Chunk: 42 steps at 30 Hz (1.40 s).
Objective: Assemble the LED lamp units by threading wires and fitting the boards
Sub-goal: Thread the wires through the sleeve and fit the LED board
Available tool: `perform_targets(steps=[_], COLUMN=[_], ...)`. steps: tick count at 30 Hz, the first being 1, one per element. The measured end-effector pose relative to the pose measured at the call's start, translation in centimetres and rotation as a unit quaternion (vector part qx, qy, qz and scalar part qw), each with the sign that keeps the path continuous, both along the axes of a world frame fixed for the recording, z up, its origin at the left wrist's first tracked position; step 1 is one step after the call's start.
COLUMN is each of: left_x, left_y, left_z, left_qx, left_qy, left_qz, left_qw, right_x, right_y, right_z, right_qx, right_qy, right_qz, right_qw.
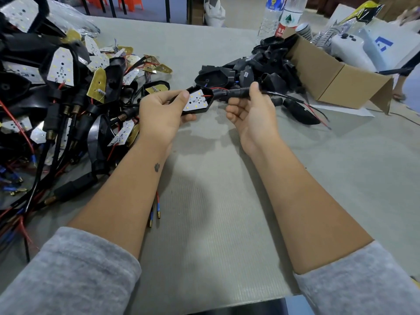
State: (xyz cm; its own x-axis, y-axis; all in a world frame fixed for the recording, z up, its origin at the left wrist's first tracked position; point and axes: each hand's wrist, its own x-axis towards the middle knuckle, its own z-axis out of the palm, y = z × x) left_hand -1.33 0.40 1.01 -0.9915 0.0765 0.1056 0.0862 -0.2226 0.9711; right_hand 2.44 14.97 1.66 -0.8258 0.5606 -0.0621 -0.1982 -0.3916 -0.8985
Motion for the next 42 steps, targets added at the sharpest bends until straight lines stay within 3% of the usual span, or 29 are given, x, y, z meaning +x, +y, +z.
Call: perform_targets(steps=[3, 10, 15, 26, 32, 36, 42], left_x=[-0.1, -0.1, -0.2, -0.3, -0.4, -0.5, -0.8], left_y=[-0.3, -0.4, -0.3, -0.4, -0.5, -0.4, -0.5], left_z=[0.0, 0.0, -0.2, -0.1, -0.1, -0.1, 0.5], left_qx=[-0.008, -0.038, -0.062, -0.082, -0.073, -0.046, 0.135], left_qy=[-0.011, -0.001, -0.001, 0.0, 0.0, -0.008, -0.09], left_qz=[0.011, -0.005, -0.001, -0.004, 0.001, 0.004, -0.011], left_qw=[1.0, 0.999, 0.998, 0.997, 0.997, 0.999, 0.987], right_x=[0.0, 0.1, 0.1, 0.2, 0.0, 0.2, 0.5], right_y=[0.4, 0.8, 1.2, 1.1, 1.5, 1.5, 0.7], right_z=[0.0, -0.4, -0.5, -0.3, -0.3, -0.3, -0.1], right_qx=[-0.028, 0.017, 0.085, 0.065, -0.001, -0.021, -0.069], right_qy=[-0.003, 0.013, -0.035, 0.015, 0.035, 0.038, 0.061], right_qz=[-0.016, -0.126, -0.207, -0.201, -0.188, -0.169, -0.116], right_qw=[0.999, 0.992, 0.974, 0.977, 0.982, 0.985, 0.989])
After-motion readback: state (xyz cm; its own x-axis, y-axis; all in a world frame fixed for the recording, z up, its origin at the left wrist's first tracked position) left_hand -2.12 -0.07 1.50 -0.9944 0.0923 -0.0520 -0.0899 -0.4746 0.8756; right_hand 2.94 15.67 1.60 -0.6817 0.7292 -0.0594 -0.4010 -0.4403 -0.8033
